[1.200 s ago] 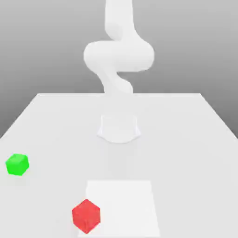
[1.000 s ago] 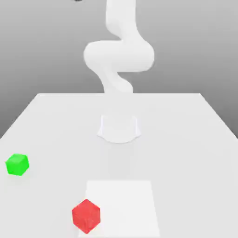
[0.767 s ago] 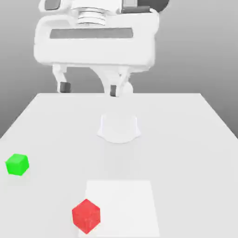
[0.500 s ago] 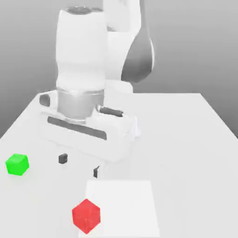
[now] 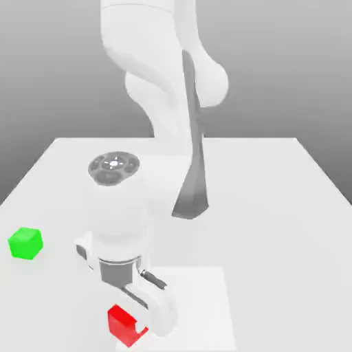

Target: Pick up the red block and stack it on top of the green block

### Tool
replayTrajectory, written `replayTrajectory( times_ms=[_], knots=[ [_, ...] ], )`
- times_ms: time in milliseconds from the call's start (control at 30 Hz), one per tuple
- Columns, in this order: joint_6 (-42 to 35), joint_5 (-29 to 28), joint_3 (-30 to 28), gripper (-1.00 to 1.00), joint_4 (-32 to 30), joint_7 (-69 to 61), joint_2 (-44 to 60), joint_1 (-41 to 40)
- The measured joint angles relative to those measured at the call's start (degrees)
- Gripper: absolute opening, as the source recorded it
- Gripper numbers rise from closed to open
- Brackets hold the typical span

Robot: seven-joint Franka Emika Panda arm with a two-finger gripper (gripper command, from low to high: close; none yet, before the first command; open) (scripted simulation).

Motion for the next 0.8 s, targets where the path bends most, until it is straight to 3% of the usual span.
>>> replayTrajectory(
  times_ms=[200,267,633,700,800],
  knots=[
    [-8.17,0.78,0.59,-1.0,-1.56,-0.66,-9.7,-0.76],
    [-9.4,0.61,-2.02,-1.0,-2.77,-1.66,-12.07,-3.36],
    [-12.02,0.74,-17.37,-1.0,-10.36,-9.76,-22.36,-28.65],
    [-9.55,2.67,-16.25,-1.0,-10.7,-11.63,-20.19,-34.39],
    [-4.2,6.05,-12.88,-1.0,-10.56,-14.2,-14.55,-32.21]
  ],
)
